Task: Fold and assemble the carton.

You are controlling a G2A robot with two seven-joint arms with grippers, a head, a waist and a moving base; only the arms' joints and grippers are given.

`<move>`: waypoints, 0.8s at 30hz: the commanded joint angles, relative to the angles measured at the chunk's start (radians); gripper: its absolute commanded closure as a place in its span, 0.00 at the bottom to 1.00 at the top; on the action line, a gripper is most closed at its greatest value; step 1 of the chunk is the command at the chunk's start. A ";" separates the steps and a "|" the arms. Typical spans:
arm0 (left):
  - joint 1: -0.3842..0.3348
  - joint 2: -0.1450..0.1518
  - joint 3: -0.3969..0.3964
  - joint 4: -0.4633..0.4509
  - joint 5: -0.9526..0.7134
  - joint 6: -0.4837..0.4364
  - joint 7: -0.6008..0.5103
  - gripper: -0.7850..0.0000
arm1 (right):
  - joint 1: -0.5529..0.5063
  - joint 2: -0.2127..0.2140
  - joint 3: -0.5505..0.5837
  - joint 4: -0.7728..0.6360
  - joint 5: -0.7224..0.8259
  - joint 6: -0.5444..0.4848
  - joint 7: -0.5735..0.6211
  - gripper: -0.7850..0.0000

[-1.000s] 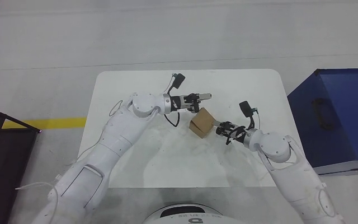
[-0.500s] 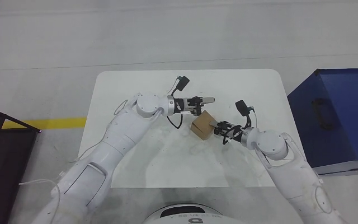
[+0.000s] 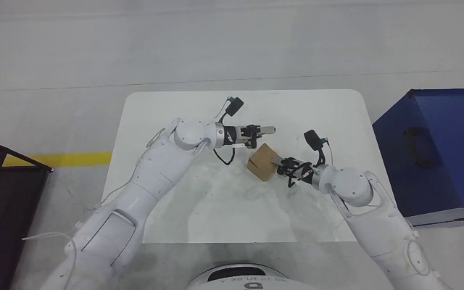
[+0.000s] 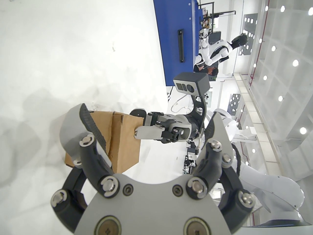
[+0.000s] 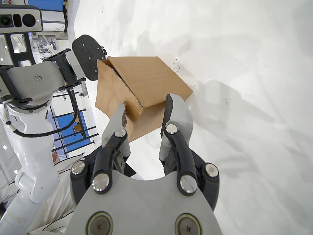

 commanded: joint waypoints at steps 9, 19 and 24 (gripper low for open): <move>0.026 0.001 -0.018 -0.041 -0.051 0.001 -0.035 0.00 | -0.005 0.003 0.001 -0.009 -0.018 0.002 0.012 0.62; 0.020 -0.002 0.007 -0.048 0.001 0.004 -0.066 0.00 | -0.005 0.007 0.001 -0.018 -0.043 0.003 0.035 0.62; 0.020 -0.004 0.016 -0.052 0.018 0.004 -0.064 0.00 | -0.006 0.009 0.003 -0.020 -0.049 0.002 0.041 0.62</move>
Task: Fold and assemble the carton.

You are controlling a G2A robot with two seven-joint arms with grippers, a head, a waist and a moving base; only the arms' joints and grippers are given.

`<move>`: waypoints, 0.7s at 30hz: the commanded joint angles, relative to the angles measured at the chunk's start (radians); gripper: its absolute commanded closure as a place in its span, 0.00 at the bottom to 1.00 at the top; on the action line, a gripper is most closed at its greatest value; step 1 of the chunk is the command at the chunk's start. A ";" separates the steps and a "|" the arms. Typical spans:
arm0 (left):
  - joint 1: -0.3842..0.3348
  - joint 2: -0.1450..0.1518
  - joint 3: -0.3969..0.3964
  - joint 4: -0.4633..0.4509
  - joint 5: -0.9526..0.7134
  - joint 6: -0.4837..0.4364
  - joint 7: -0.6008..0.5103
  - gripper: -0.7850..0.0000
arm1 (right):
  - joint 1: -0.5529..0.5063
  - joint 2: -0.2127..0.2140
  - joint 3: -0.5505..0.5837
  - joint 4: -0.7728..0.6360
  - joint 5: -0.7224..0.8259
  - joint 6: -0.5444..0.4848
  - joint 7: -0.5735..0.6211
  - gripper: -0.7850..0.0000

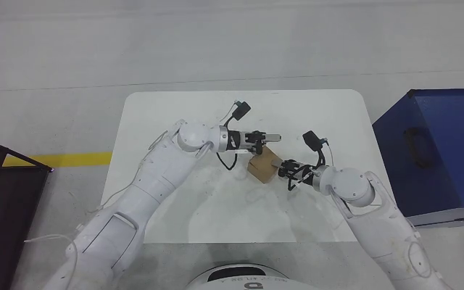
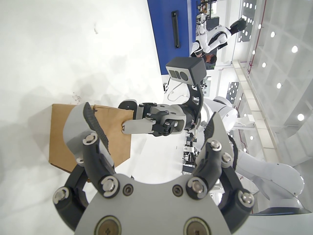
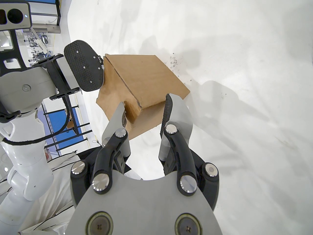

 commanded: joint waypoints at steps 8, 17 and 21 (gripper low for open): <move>-0.001 -0.005 0.010 0.008 0.012 0.000 -0.002 0.00 | -0.008 0.004 0.014 -0.002 -0.002 -0.008 0.008 0.60; 0.005 -0.008 -0.010 0.006 -0.037 -0.002 0.015 0.00 | -0.019 0.008 0.036 -0.014 -0.002 -0.017 0.004 0.51; 0.006 -0.004 -0.030 0.005 -0.050 -0.002 0.021 0.00 | -0.024 0.010 0.052 -0.023 -0.006 -0.013 0.003 0.51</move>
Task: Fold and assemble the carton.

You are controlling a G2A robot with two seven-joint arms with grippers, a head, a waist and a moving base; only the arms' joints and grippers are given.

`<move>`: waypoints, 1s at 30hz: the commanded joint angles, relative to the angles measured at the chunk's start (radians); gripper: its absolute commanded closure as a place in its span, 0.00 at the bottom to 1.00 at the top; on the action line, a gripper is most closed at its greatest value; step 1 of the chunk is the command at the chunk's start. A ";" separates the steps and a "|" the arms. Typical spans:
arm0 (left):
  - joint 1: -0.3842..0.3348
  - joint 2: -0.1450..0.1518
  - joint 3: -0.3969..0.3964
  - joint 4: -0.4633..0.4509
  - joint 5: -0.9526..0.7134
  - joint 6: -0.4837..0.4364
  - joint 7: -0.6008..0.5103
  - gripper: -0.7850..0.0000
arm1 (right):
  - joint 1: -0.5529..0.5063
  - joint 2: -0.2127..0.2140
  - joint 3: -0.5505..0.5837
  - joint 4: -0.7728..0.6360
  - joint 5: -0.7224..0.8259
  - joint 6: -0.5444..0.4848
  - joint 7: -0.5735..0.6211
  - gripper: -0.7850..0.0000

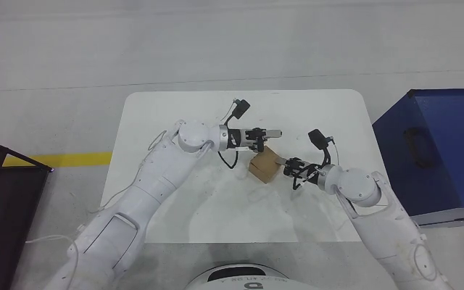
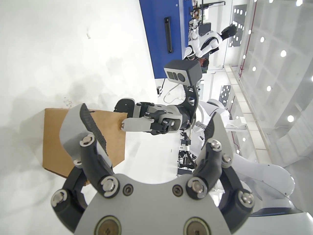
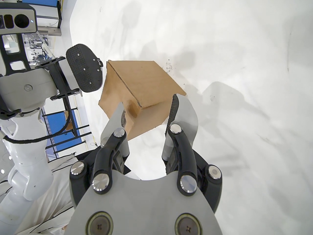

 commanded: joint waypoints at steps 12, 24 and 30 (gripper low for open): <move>0.046 0.035 -0.121 -0.031 -0.050 -0.004 0.024 0.00 | 0.028 0.004 -0.018 -0.023 -0.059 0.045 0.043 0.37; 0.134 0.074 -0.222 -0.112 -0.047 0.012 0.035 0.00 | 0.094 0.001 -0.096 0.000 -0.131 0.105 0.102 0.42; 0.153 0.081 -0.232 -0.143 -0.044 0.022 0.041 0.00 | 0.100 0.002 -0.094 -0.015 -0.139 0.113 0.102 0.39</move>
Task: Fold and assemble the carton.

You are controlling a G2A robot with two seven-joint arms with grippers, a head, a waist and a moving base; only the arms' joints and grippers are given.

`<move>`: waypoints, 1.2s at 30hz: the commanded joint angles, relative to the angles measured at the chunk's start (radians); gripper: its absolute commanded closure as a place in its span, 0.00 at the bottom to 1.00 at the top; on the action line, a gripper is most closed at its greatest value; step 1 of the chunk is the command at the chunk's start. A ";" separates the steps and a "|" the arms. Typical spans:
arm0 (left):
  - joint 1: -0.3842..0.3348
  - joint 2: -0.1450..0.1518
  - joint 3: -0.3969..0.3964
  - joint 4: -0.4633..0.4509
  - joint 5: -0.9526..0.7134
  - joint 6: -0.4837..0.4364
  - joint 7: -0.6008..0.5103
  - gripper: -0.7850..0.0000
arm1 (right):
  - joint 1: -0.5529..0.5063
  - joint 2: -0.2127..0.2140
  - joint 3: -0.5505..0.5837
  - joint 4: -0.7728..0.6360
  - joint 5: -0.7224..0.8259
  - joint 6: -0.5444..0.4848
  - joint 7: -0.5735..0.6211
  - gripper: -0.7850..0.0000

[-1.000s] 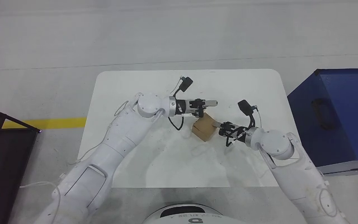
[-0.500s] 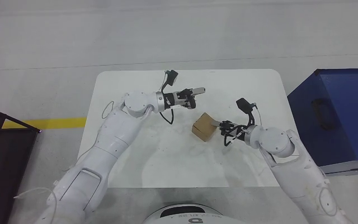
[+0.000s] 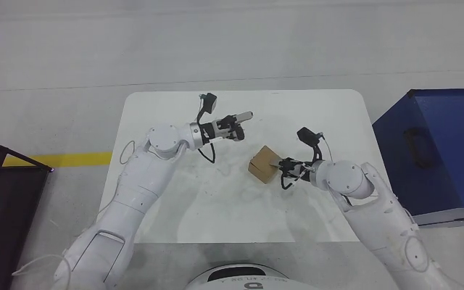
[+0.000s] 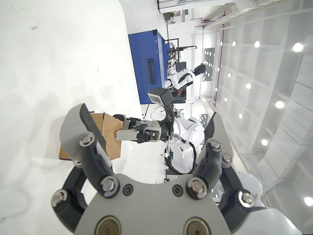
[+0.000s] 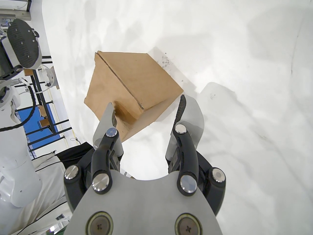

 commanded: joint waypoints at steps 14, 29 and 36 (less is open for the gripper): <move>0.020 0.009 -0.016 -0.031 -0.018 -0.001 0.008 0.00 | -0.013 0.006 0.027 -0.033 -0.010 0.013 -0.007 0.38; 0.096 0.030 -0.108 -0.080 -0.134 -0.010 -0.001 0.00 | -0.200 0.014 0.297 -0.156 0.175 -0.077 -0.206 0.05; 0.096 0.030 -0.107 -0.079 -0.133 -0.010 -0.001 0.00 | -0.199 0.014 0.296 -0.156 0.174 -0.077 -0.205 0.00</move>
